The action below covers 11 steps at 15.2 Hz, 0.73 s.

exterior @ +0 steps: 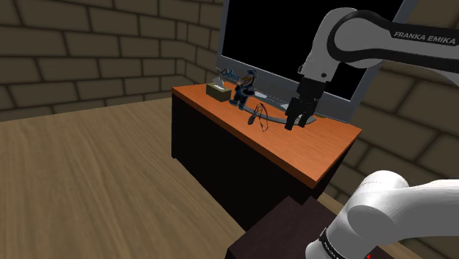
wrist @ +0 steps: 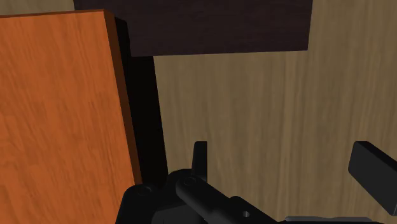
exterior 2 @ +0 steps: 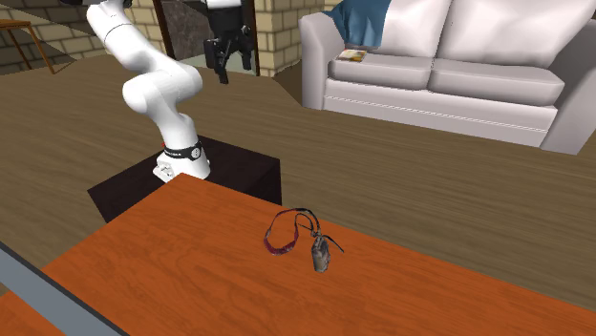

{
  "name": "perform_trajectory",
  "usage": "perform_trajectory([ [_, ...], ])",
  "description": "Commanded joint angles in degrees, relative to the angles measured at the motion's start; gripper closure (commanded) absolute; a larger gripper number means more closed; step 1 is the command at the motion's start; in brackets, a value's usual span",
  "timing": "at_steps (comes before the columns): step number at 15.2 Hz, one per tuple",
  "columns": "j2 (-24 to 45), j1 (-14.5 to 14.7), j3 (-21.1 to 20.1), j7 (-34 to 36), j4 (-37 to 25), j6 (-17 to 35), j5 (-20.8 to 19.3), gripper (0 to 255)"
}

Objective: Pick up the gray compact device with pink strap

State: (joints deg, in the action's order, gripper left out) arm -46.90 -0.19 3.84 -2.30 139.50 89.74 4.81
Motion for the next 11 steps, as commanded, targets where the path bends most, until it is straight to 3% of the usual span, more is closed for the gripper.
perform_trajectory([
  [1, 0.00, 0.00, 0.00, 0.00, 0.00, 0.00, 0.00, 0],
  [11, 19.47, -1.45, 6.73, -8.57, -9.35, 10.06, -4.28, 0],
])
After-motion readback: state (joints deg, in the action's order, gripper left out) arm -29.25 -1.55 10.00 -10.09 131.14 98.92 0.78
